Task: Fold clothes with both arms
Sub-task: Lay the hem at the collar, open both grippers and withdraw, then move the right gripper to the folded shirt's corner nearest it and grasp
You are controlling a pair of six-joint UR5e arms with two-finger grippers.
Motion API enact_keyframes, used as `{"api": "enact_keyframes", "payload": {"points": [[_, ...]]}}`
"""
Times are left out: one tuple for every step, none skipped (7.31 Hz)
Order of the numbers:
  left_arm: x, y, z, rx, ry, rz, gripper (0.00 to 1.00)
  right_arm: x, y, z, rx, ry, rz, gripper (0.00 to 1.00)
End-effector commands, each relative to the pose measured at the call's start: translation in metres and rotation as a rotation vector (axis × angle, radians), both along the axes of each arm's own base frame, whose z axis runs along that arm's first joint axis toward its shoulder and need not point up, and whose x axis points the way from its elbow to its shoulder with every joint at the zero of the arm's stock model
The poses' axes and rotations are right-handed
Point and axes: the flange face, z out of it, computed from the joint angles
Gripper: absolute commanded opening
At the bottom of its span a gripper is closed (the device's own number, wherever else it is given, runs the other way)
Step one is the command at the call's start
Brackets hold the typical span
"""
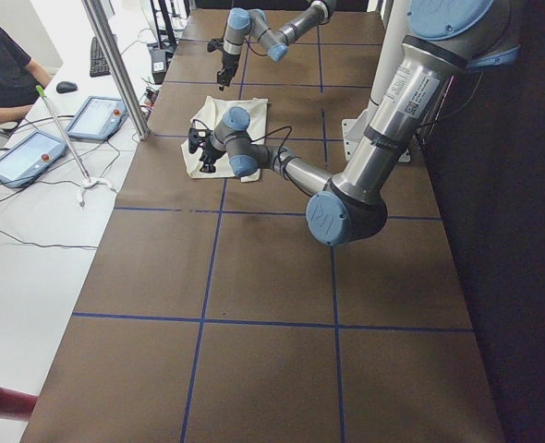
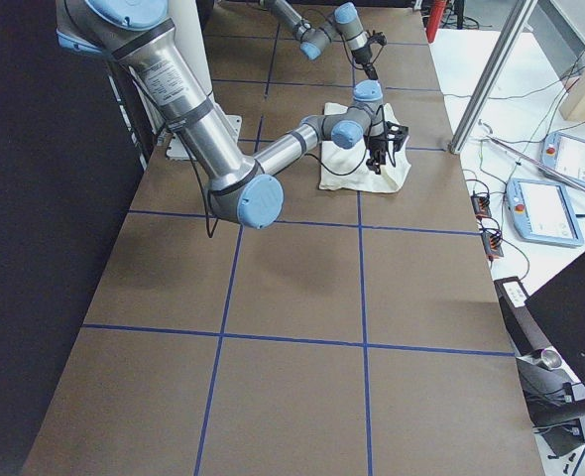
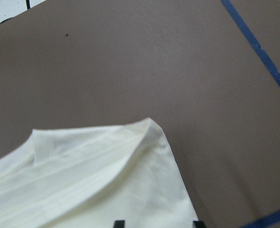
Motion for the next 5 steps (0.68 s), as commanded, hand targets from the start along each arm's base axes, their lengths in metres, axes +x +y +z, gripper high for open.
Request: {"api": "enact_keyframes", "payload": {"points": [[-0.006, 0.015, -0.007, 0.009, 0.029, 0.024, 0.54, 0.012, 0.103, 0.037, -0.049, -0.007, -0.034, 0.73], [-0.008, 0.017, -0.013, 0.016, 0.038, 0.022, 0.55, -0.010, 0.131, 0.062, -0.101, 0.013, -0.017, 0.73], [-0.007, 0.017, -0.014, 0.020, 0.037, 0.020, 0.55, -0.027, 0.142, 0.056, -0.124, 0.000, 0.017, 0.73], [-0.009, 0.019, -0.019, 0.031, 0.043, 0.016, 0.55, -0.032, 0.145, 0.053, -0.142, -0.009, 0.051, 0.75], [-0.010, 0.019, -0.021, 0.033, 0.046, 0.016, 0.55, -0.036, 0.146, 0.056, -0.136, 0.000, 0.064, 0.74]]}}
